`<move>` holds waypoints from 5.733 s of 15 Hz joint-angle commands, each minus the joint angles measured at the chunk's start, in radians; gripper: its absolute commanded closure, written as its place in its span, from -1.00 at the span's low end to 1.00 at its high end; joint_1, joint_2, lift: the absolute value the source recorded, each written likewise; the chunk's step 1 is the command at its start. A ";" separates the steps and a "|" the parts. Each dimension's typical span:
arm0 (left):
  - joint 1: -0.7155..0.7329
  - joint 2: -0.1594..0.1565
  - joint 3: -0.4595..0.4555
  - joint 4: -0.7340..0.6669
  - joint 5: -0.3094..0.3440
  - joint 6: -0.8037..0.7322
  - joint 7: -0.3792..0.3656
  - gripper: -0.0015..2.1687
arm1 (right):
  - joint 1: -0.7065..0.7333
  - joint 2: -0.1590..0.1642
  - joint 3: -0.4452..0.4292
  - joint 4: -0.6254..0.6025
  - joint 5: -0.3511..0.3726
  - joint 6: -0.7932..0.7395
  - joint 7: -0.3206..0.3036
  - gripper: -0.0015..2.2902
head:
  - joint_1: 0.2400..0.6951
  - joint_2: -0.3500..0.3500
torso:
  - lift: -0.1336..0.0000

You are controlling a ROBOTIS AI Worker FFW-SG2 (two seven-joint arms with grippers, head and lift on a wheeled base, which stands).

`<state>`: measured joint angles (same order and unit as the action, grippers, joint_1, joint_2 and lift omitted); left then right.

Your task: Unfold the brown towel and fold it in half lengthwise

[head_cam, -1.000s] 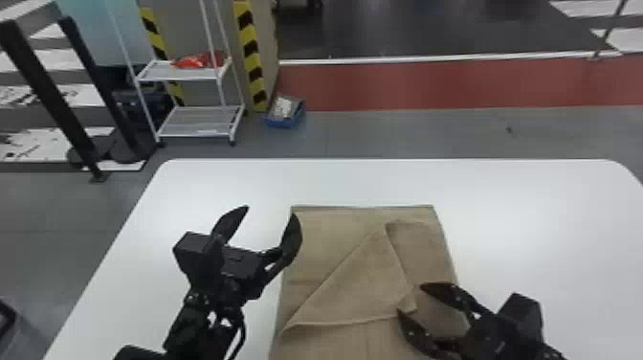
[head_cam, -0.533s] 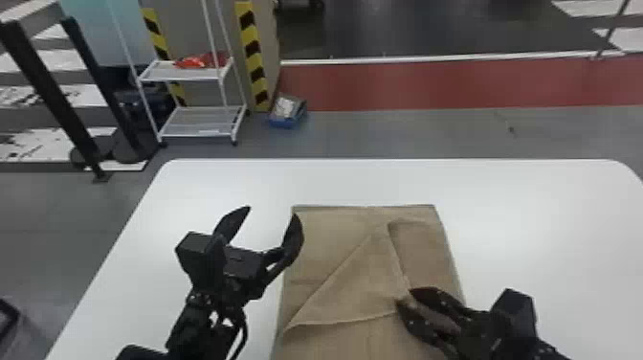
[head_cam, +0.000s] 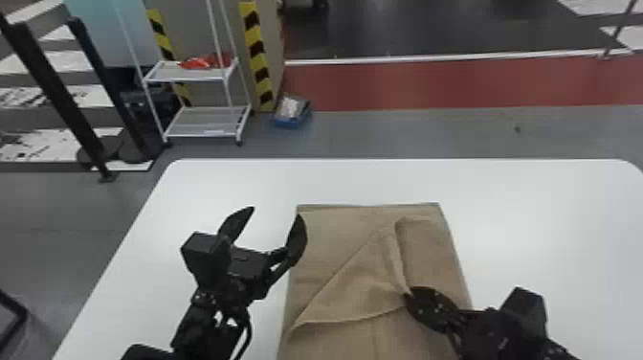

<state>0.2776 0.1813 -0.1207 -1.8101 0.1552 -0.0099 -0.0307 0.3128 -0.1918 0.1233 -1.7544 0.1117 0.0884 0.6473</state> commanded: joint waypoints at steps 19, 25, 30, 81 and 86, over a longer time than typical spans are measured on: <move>-0.051 0.009 -0.071 0.035 -0.046 0.089 -0.029 -0.80 | -0.066 0.014 -0.613 -0.017 -0.215 0.129 0.000 0.01 | 1.00 -1.00 | -0.61; -0.190 -0.003 -0.154 0.210 -0.040 0.172 -0.052 -0.73 | -0.084 0.031 -0.432 -0.039 -0.129 0.132 -0.008 0.01 | 1.00 -0.67 | -0.61; -0.245 -0.016 -0.189 0.322 -0.051 0.169 -0.054 -0.60 | -0.078 0.026 -0.438 -0.033 -0.130 0.129 -0.006 0.01 | 1.00 -0.65 | -0.61; -0.353 0.055 0.291 -0.075 0.233 0.190 0.046 0.69 | -0.713 -0.117 -0.472 0.224 -0.107 0.485 0.209 0.01 | 0.24 -0.11 | -0.61; -0.393 0.093 0.293 -0.038 0.334 0.083 0.023 0.69 | -0.719 -0.163 -0.485 0.283 -0.126 0.423 0.222 0.01 | -0.15 -0.05 | -0.61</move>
<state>-0.1324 0.2621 0.1663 -1.8256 0.4567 0.0887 -0.0068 -0.4328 -0.3267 -0.3491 -1.4679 -0.0038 0.5193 0.8654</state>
